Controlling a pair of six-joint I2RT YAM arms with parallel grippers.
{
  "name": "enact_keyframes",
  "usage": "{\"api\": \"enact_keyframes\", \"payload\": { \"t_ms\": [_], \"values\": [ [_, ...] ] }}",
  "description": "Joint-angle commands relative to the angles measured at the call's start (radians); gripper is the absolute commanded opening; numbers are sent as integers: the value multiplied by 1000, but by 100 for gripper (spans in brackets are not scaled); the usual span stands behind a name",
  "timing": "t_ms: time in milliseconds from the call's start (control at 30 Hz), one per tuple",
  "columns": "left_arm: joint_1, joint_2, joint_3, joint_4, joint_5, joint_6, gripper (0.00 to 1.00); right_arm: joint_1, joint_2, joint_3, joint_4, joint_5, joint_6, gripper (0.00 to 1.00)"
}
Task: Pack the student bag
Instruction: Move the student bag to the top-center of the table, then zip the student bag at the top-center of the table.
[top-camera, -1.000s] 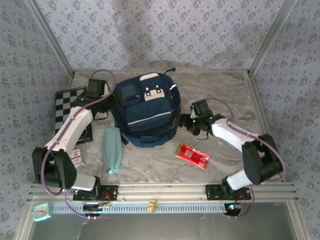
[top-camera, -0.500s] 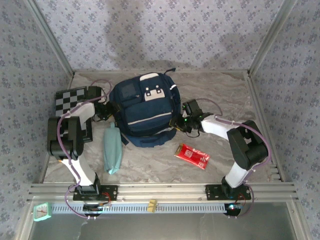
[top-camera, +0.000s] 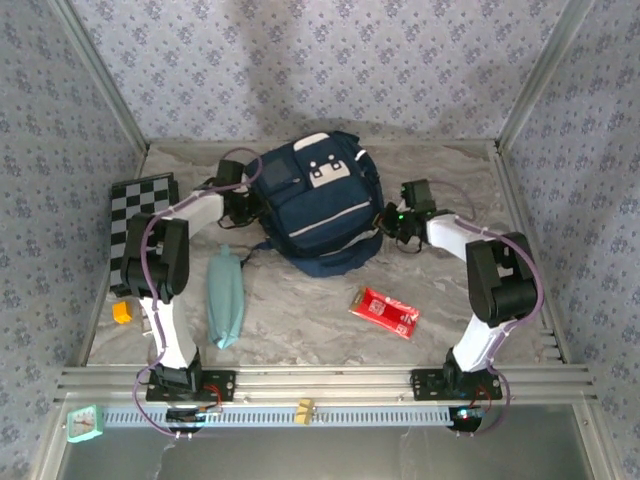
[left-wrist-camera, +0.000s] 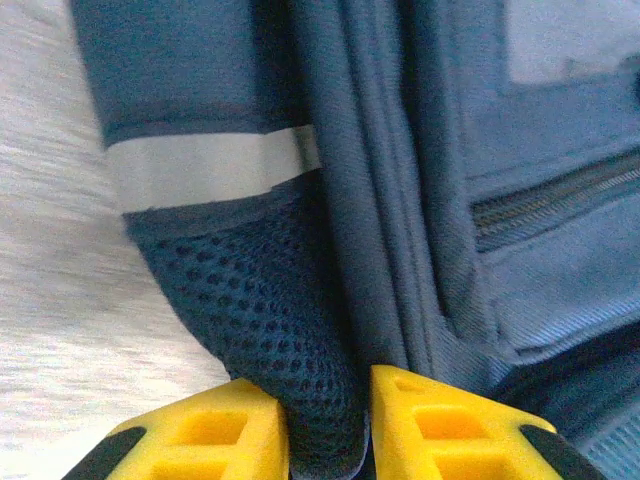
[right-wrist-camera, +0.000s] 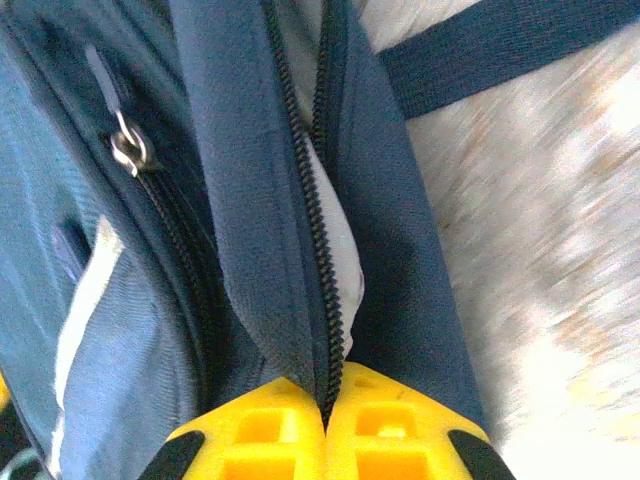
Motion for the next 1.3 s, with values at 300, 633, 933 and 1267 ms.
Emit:
{"api": "enact_keyframes", "payload": {
  "t_ms": [300, 633, 933, 1267],
  "values": [
    [-148, -75, -58, 49, -86, -174, 39, -184, -167, 6, -211, -28, -135, 58],
    [-109, -55, -101, 128, -90, -248, 49, 5, -377, -117, -273, -3, -110, 72],
    [-119, -7, -106, 216, -77, -339, 49, 93, -395, -186, -224, 14, -56, 72],
    [-211, -3, -159, 259, -118, -448, 49, 123, -341, -203, -178, 33, -39, 72]
  ]
}}
